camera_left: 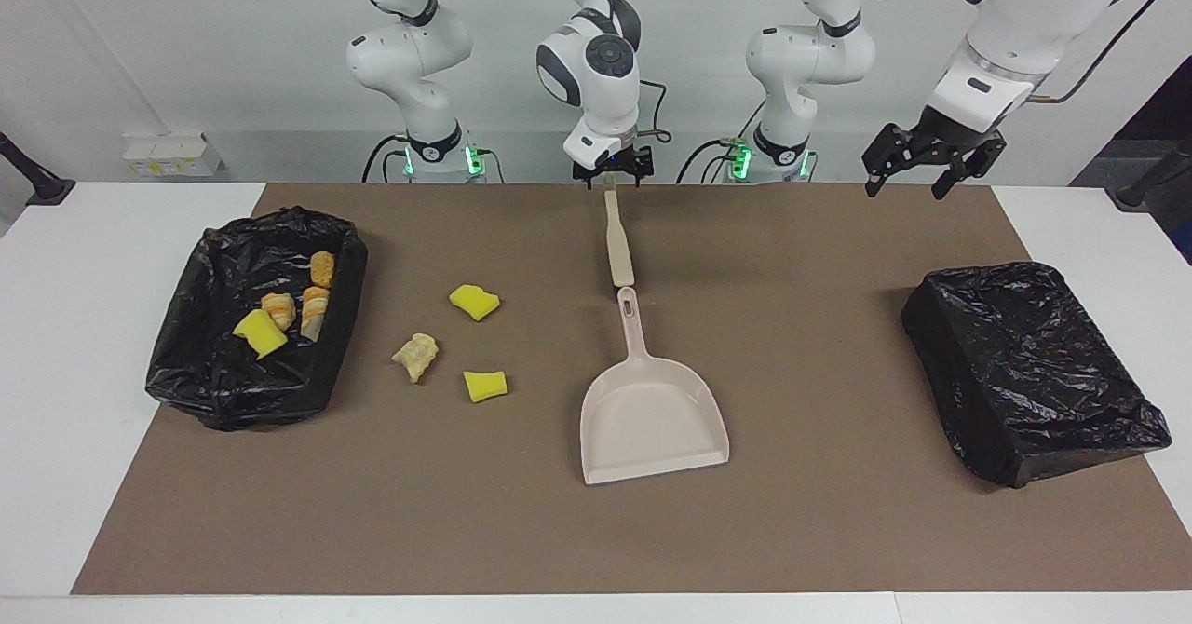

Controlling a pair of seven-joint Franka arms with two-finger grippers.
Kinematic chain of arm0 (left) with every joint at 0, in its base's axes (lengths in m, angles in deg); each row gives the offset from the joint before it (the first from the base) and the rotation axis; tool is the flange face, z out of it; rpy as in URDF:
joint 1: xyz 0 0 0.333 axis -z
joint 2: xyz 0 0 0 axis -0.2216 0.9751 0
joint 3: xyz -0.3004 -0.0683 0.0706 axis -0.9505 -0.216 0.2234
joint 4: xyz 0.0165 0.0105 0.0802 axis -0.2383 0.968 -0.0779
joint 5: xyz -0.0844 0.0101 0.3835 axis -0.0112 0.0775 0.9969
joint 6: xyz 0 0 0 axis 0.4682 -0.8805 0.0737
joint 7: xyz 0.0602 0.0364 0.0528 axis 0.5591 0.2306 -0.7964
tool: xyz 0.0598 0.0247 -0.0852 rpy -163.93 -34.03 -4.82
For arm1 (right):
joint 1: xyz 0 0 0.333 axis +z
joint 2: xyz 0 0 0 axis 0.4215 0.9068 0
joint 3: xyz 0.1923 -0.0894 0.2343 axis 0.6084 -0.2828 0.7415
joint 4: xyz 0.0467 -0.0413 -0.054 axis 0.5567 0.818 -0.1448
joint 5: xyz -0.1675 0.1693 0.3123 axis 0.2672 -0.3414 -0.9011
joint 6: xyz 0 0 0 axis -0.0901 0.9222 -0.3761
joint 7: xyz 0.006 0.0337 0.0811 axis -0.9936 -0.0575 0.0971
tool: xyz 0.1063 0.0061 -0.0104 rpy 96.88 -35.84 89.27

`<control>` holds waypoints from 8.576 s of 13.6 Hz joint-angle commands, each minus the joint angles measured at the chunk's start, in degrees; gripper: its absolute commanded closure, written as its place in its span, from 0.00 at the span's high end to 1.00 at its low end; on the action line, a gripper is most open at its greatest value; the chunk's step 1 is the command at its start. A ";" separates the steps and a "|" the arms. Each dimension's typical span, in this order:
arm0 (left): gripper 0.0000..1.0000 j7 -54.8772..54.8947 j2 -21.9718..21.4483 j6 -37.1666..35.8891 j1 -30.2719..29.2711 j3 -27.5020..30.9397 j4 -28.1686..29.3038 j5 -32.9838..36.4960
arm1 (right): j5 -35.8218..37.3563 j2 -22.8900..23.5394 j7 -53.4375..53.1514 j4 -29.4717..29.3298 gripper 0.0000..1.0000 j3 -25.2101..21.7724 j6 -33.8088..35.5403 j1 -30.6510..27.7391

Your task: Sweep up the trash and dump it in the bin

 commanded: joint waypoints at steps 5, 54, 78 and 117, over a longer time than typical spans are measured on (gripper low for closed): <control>1.00 0.21 1.72 6.10 5.67 0.04 2.51 -0.21 | -2.31 -1.34 6.68 3.73 0.52 -0.36 -3.56 -0.89; 0.00 22.28 19.93 28.55 18.60 0.48 8.40 -0.83 | 18.35 -12.49 18.20 5.20 0.00 -2.73 23.77 -32.71; 0.00 48.55 13.07 33.27 29.23 0.04 25.88 9.28 | -10.30 3.58 31.91 -3.46 0.00 -1.77 4.95 -21.38; 0.00 45.73 13.51 39.70 24.75 0.21 27.12 8.40 | 5.16 -4.24 28.74 -18.51 0.00 -1.15 33.52 -30.59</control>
